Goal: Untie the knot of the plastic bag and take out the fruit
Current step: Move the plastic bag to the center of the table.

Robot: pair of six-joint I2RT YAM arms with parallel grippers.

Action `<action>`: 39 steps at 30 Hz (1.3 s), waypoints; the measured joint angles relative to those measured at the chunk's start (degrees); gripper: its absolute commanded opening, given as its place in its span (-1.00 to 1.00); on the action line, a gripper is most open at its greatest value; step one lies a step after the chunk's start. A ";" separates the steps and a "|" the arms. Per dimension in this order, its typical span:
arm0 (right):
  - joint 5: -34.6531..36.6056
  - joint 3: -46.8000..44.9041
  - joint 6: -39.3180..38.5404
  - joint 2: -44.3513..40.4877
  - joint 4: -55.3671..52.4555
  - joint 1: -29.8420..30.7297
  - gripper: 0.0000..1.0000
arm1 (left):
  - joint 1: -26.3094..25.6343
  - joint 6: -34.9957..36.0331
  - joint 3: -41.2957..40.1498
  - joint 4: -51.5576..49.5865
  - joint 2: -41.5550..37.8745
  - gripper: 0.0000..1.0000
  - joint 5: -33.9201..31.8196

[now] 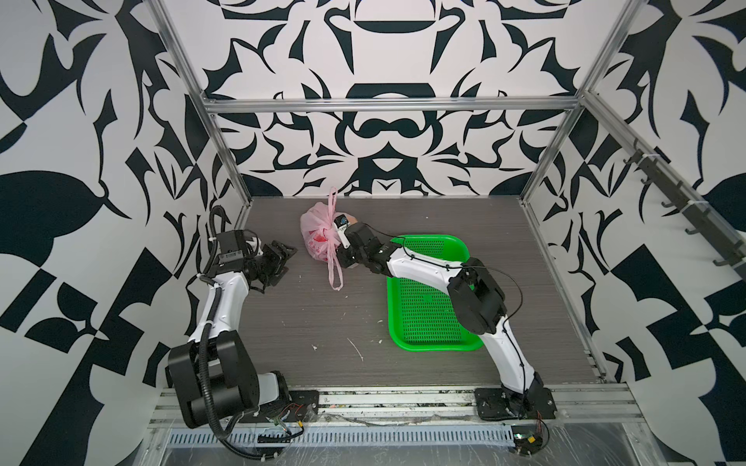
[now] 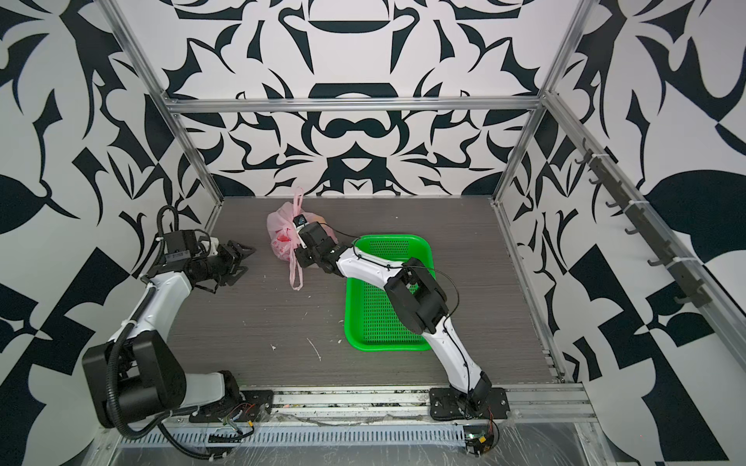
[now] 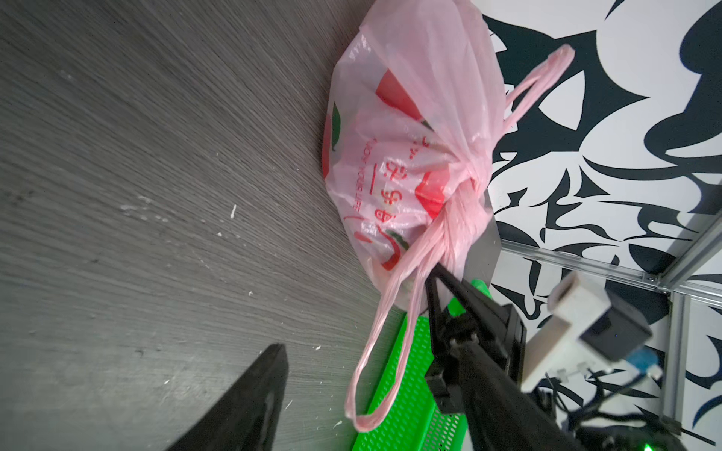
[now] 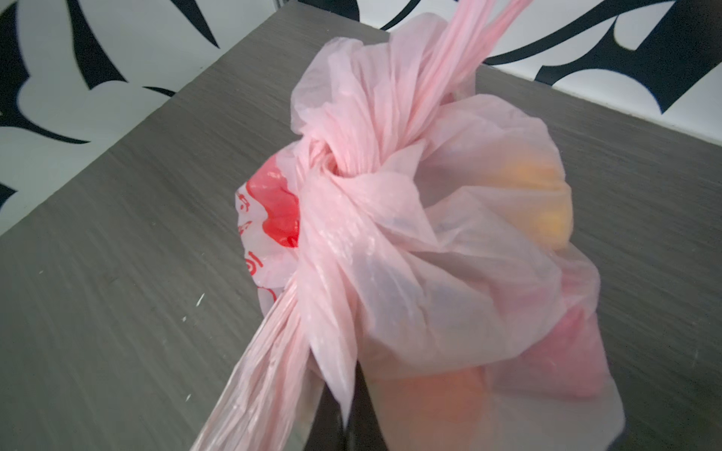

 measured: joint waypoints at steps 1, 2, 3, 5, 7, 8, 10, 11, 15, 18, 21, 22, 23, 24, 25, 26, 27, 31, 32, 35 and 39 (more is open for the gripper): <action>-0.44 -2.73 0.00 -2.01 0.22 0.39 -1.00 | 0.00 -0.24 0.57 0.09 0.44 0.54 0.35; -0.76 -4.90 0.00 -3.61 0.28 0.76 -1.00 | -0.13 -0.48 1.03 0.09 0.66 0.56 0.55; -1.18 -7.30 -0.02 -5.42 0.37 1.18 -1.00 | -0.31 -0.63 1.46 0.02 0.72 0.57 0.66; -1.97 -11.80 -0.07 -9.01 0.20 2.23 -1.00 | -0.92 -0.83 2.38 -0.28 0.74 0.59 0.74; -2.69 -15.28 -0.07 -11.82 0.04 3.17 -1.00 | -1.90 -0.81 2.97 -0.66 0.74 0.60 0.72; -2.93 -16.68 -0.07 -13.00 -0.22 3.65 -1.00 | -2.54 -0.74 3.10 -0.85 0.74 0.60 0.63; -3.56 -19.98 -0.04 -15.69 -0.44 4.59 -1.00 | -4.35 -0.26 3.63 -2.25 0.87 0.61 0.20; -3.74 -21.31 -0.02 -16.79 -0.81 4.94 -1.00 | -5.38 0.11 4.09 -3.13 1.07 0.61 -0.07; -4.15 -26.60 0.46 -21.00 -1.64 5.95 -1.00 | -9.62 1.77 6.36 -6.32 2.34 0.61 -1.36; -4.07 -30.38 1.14 -23.93 -2.67 6.12 -1.00 | -12.66 3.32 8.74 -9.11 3.98 0.61 -2.95; -3.89 -33.24 1.70 -26.38 -3.61 6.12 -1.00 | -15.85 5.09 12.13 -12.24 6.10 0.60 -5.09; -3.74 -33.86 1.75 -26.95 -4.02 6.12 -0.95 | -17.16 5.86 13.75 -13.40 7.19 0.60 -6.10; -3.63 -34.23 1.77 -27.47 -4.24 6.12 -0.91 | -18.18 6.45 14.88 -14.16 8.04 0.59 -6.97; -3.48 -34.53 1.79 -27.85 -4.42 6.12 -0.88 | -19.26 7.02 15.89 -14.88 8.94 0.58 -7.93; -3.39 -34.77 1.88 -28.17 -4.52 6.12 -0.85 | -20.37 7.67 16.94 -15.76 9.90 0.56 -9.09; -3.26 -34.91 1.95 -28.44 -4.68 6.12 -0.82 | -21.44 8.26 17.94 -16.52 11.02 0.53 -10.21; -3.23 -34.99 1.97 -28.59 -4.70 6.12 -0.80 | -22.29 8.70 18.78 -17.25 12.02 0.51 -11.10; -3.04 -35.06 2.01 -28.89 -4.85 6.12 -0.78 | -25.38 10.29 21.40 -20.06 15.98 0.46 -14.99; -2.97 -35.08 2.01 -29.03 -4.92 6.12 -0.77 | -26.05 10.60 22.12 -20.70 16.92 0.44 -16.02; -2.80 -35.28 1.97 -29.79 -5.20 6.12 -0.76 | -27.80 11.19 24.20 -22.18 19.12 0.39 -18.60; -2.45 -35.32 1.88 -31.19 -5.86 6.12 -0.75 | -29.57 11.82 26.58 -23.32 21.62 0.24 -21.62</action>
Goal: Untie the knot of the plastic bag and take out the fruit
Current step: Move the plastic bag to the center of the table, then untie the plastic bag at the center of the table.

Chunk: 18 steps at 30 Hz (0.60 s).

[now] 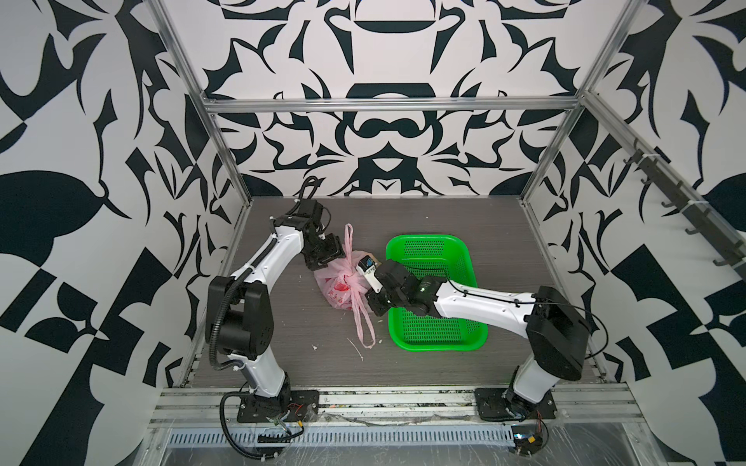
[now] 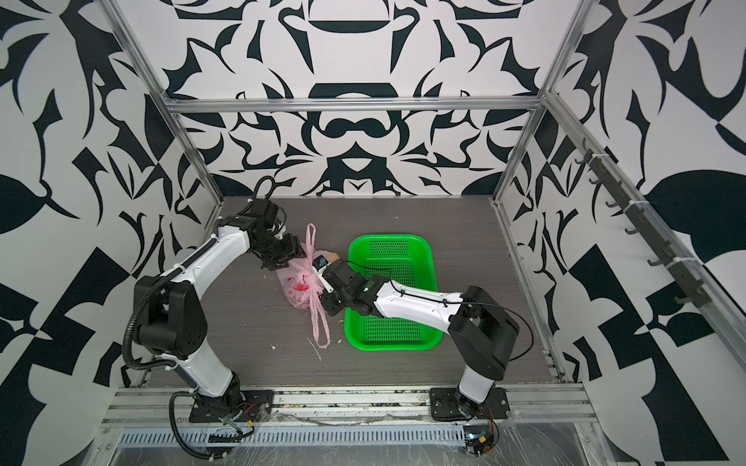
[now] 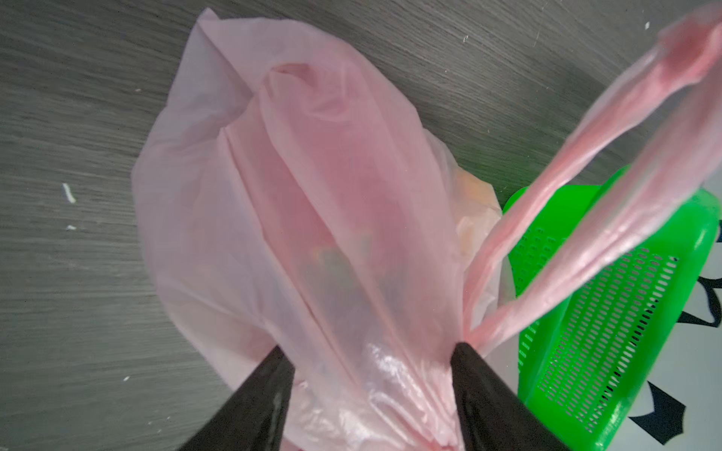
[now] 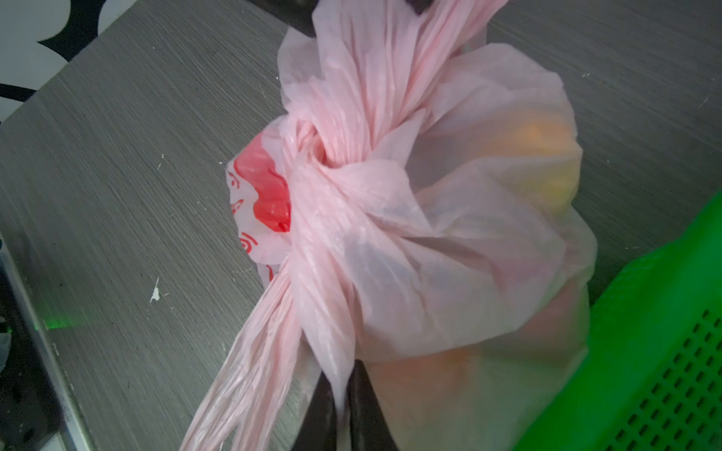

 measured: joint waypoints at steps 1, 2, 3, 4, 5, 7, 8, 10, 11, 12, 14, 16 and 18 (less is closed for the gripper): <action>0.07 0.00 -0.09 -0.44 -0.09 0.00 -0.74 | -0.26 0.13 0.17 -0.02 0.39 0.17 -0.55; 0.09 0.00 -0.17 -0.85 -0.11 0.00 -0.72 | -0.50 0.17 0.33 -0.13 0.79 0.11 -1.11; 0.15 0.00 -0.22 -1.14 -0.11 0.02 -0.71 | -0.70 0.09 0.35 -0.02 0.98 0.05 -1.46; 0.26 0.02 -0.35 -1.42 -0.13 0.02 -0.68 | -0.87 0.04 0.33 -0.02 1.20 -0.05 -1.79; 0.33 0.09 -0.46 -1.53 -0.22 0.04 -0.65 | -0.92 -0.04 0.33 0.09 1.36 -0.15 -2.01; 0.66 0.33 -0.85 -1.53 -0.66 0.13 -0.60 | -0.94 -0.63 0.31 0.55 1.42 -0.37 -2.40; 0.90 0.55 -1.29 -1.53 -1.01 0.24 -0.57 | -0.96 -0.98 0.22 1.01 1.42 -0.50 -2.54; 1.53 1.51 -2.29 -1.38 -2.05 0.63 -0.51 | -0.94 -1.73 -0.37 2.56 1.36 -0.72 -2.60; 1.86 2.36 -2.97 -1.16 -2.62 0.92 -0.48 | -0.94 -2.03 -1.05 3.37 1.22 -0.79 -2.71; 2.25 3.19 -3.54 -0.94 -3.10 1.20 -0.46 | -0.96 -2.29 -1.70 3.87 1.09 -0.84 -2.78; 3.23 5.53 -5.22 -0.07 -3.89 2.01 -0.41 | -0.96 -3.15 -3.61 5.18 0.31 -0.89 -2.93; 4.02 7.39 -6.62 0.90 -4.07 2.62 -0.35 | -0.94 -3.78 -5.05 6.14 -0.76 -0.92 -3.08; 4.46 9.03 -8.00 1.99 -4.15 3.02 -0.31 | -0.94 -4.31 -6.21 6.95 -1.99 -0.94 -3.39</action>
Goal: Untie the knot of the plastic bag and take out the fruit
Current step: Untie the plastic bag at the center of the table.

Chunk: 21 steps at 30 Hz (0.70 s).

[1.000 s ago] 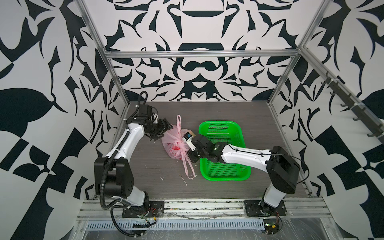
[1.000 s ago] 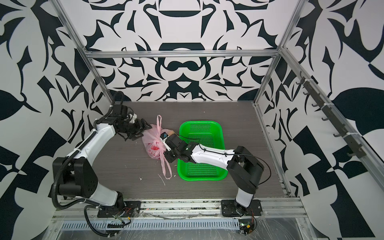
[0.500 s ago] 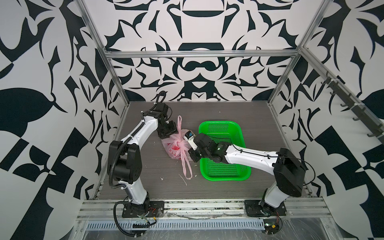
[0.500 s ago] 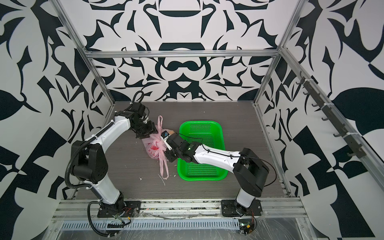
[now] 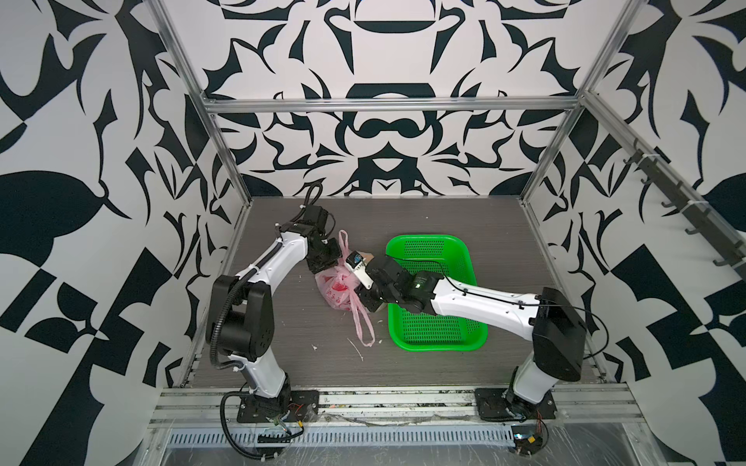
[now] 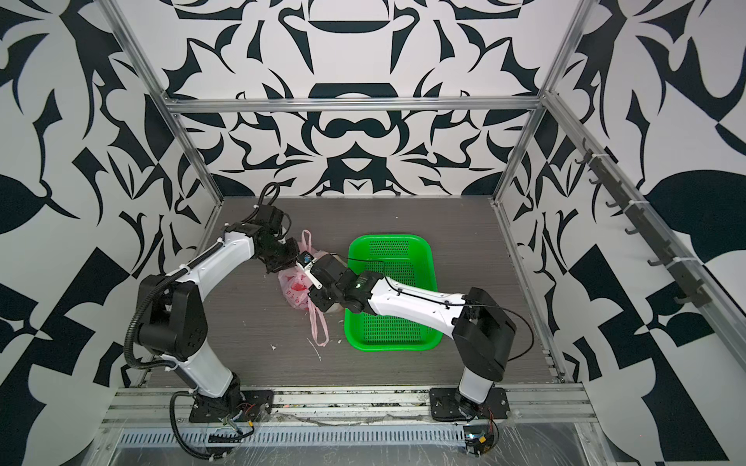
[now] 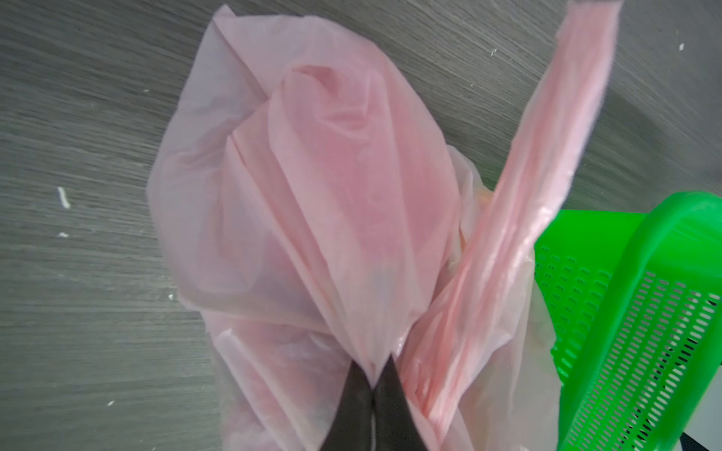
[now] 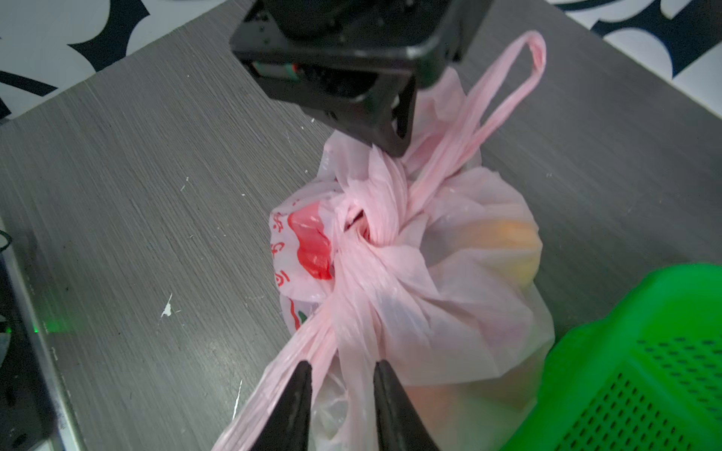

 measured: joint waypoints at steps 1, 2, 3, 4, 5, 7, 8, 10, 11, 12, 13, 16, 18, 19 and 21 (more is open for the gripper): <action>0.13 0.74 -0.59 0.61 -0.13 0.13 -0.29 | 0.00 -0.24 -0.74 0.55 -0.79 -0.94 -0.22; 0.20 1.51 -1.18 1.33 -0.26 0.24 -0.28 | 0.02 -0.46 -1.42 1.03 -1.62 -0.95 -0.44; 0.31 2.21 -1.66 2.01 -0.46 0.31 -0.27 | 0.02 -0.68 -2.03 1.25 -2.34 -0.95 -0.66; 0.39 3.04 -2.10 2.86 -0.70 0.33 -0.27 | 0.07 -0.98 -2.84 1.75 -3.23 -0.96 -0.79; 0.52 3.91 -2.51 3.82 -0.81 0.33 -0.26 | 0.13 -1.33 -3.72 2.21 -4.11 -0.96 -0.94; 0.63 5.42 -3.15 5.64 -1.05 0.33 -0.26 | 0.37 -1.81 -5.42 2.84 -5.73 -0.97 -1.11; 0.70 6.21 -3.39 6.58 -1.18 0.33 -0.26 | 0.57 -2.05 -6.21 3.06 -6.47 -0.97 -1.18; 0.76 7.85 -3.78 8.50 -1.70 0.33 -0.26 | 1.03 -2.54 -7.48 3.56 -7.72 -0.97 -1.33; 0.76 8.61 -4.00 9.42 -1.86 0.33 -0.26 | 1.36 -2.75 -8.07 3.74 -8.35 -0.98 -1.40; 0.79 9.22 -4.20 10.19 -1.99 0.33 -0.28 | 1.68 -2.89 -8.48 3.76 -8.81 -0.98 -1.46; 0.83 9.86 -4.39 10.99 -2.01 0.33 -0.33 | 2.10 -2.97 -8.90 3.93 -9.31 -0.98 -1.49; 1.01 11.02 -4.63 12.63 -1.95 0.33 -0.60 | 3.54 -3.15 -10.23 4.33 -10.71 -0.99 -1.44; 1.09 11.08 -4.57 12.98 -1.77 0.33 -0.73 | 4.76 -3.21 -11.21 4.66 -11.69 -0.99 -1.18; 1.09 11.13 -4.57 12.98 -1.64 0.33 -0.81 | 5.68 -3.23 -11.98 4.81 -12.41 -1.00 -1.03; 1.07 11.56 -4.50 13.00 -1.53 0.33 -0.91 | 7.41 -3.28 -13.27 4.96 -13.62 -1.00 -0.52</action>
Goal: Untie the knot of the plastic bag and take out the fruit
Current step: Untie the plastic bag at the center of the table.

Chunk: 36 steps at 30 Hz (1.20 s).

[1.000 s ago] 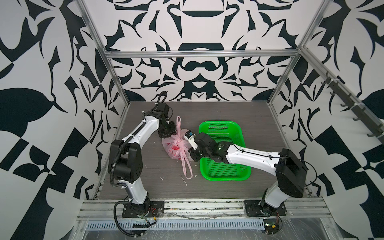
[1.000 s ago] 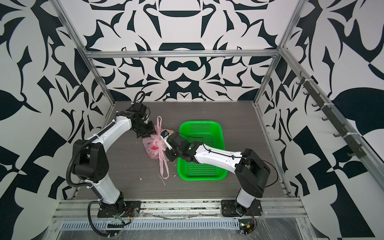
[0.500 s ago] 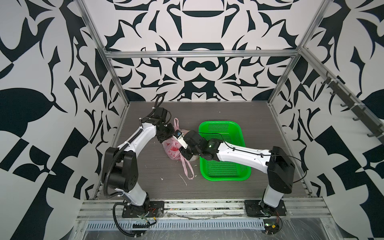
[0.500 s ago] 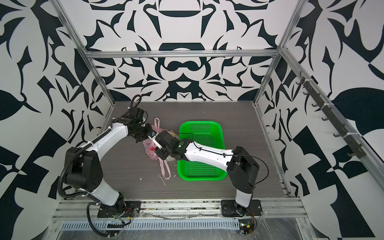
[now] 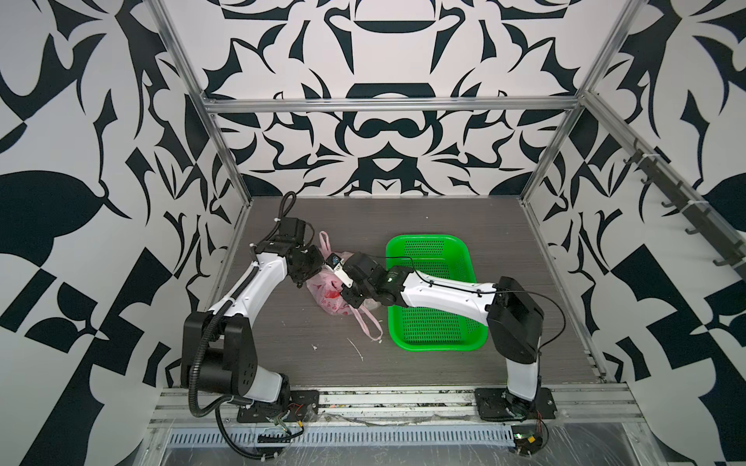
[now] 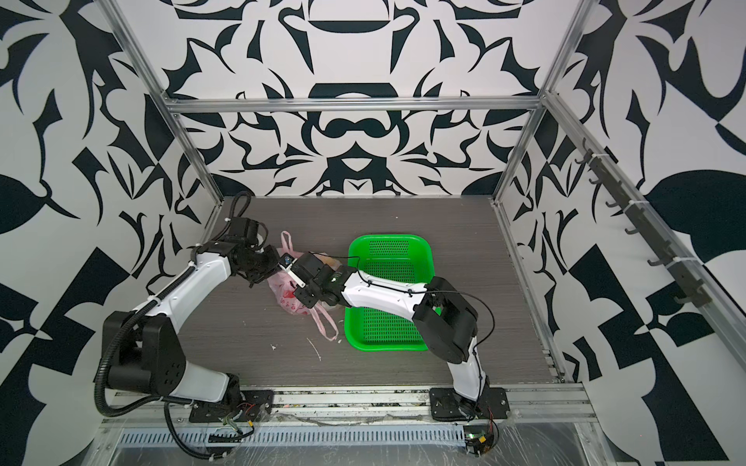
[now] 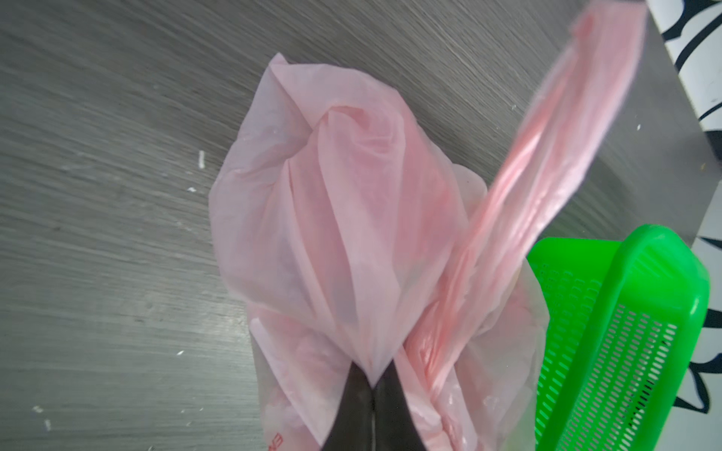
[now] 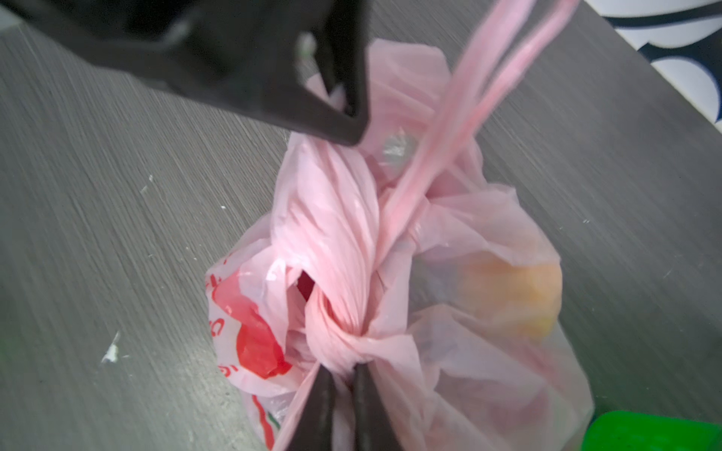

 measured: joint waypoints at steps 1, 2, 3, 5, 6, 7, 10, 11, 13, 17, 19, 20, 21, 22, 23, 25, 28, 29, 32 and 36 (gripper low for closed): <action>-0.04 0.33 0.07 0.02 0.11 0.00 -0.96 | 1.09 0.00 -0.68 0.07 -0.74 -1.00 0.24; -0.09 0.63 -0.13 0.02 0.35 0.00 -1.00 | 2.34 0.02 -1.31 0.13 -1.51 -1.00 0.46; -0.09 0.83 0.02 0.02 0.59 0.02 -1.00 | 3.23 0.02 -1.73 0.17 -1.97 -1.00 0.70; -0.15 1.07 0.07 0.02 1.27 0.04 -1.00 | 5.20 0.07 -2.75 0.39 -3.10 -1.00 1.03; -0.15 1.07 0.07 0.02 1.57 0.04 -1.00 | 6.01 0.09 -3.15 0.42 -3.52 -1.00 1.14; -0.11 1.07 0.09 0.02 1.90 0.04 -1.00 | 6.78 0.09 -3.50 0.39 -3.87 -1.00 1.22; 0.39 0.94 0.33 -0.02 2.62 0.02 -1.00 | 8.72 0.15 -4.61 0.83 -4.48 -1.00 1.60; 0.72 0.68 0.55 -0.09 2.95 0.00 -1.00 | 9.33 0.15 -5.03 0.98 -4.61 -1.00 1.73; 1.16 -0.63 1.36 -0.70 3.61 -0.33 -1.00 | 10.56 0.17 -5.62 1.25 -4.70 -1.00 2.05; 1.42 -6.45 3.45 -4.55 4.44 -2.34 -1.00 | 13.07 0.20 -7.39 2.38 -5.57 -1.00 2.56; 1.42 -9.77 4.70 -7.28 5.01 -4.11 -1.00 | 14.10 0.17 -8.11 2.82 -6.16 -1.00 2.80; 1.40 -11.32 5.29 -8.72 5.29 -5.20 -1.00 | 14.60 0.13 -8.66 3.41 -6.58 -1.00 3.02; 1.33 -12.63 5.92 -9.97 5.70 -6.25 -1.00 | 14.97 0.07 -8.98 3.65 -6.86 -1.00 3.30; 1.29 -13.77 6.43 -11.19 5.90 -7.15 -1.00 | 15.28 -0.04 -9.38 4.09 -7.19 -1.00 3.65; 1.16 -14.64 6.91 -12.24 5.88 -7.96 -1.00 | 15.52 -0.17 -9.70 4.50 -7.48 -1.00 4.00; 1.16 -15.34 7.52 -13.35 5.97 -9.05 -0.97 | 15.67 -0.57 -9.94 5.16 -7.61 -1.00 4.66; 1.09 -15.43 7.72 -13.84 5.86 -9.33 -0.77 | 15.78 -1.20 -10.80 6.45 -7.69 -1.00 5.66; 0.94 -15.45 7.58 -13.94 5.68 -9.20 -0.70 | 15.82 -1.33 -11.06 6.78 -7.72 -1.00 5.92; 0.76 -15.45 7.15 -14.71 5.20 -8.57 -0.52 | 15.93 -1.70 -11.63 7.56 -7.72 -1.00 6.88; 1.77 -15.41 5.35 -16.59 4.39 -6.93 -0.38 | 15.93 -2.27 -11.63 8.33 -7.72 -1.00 8.15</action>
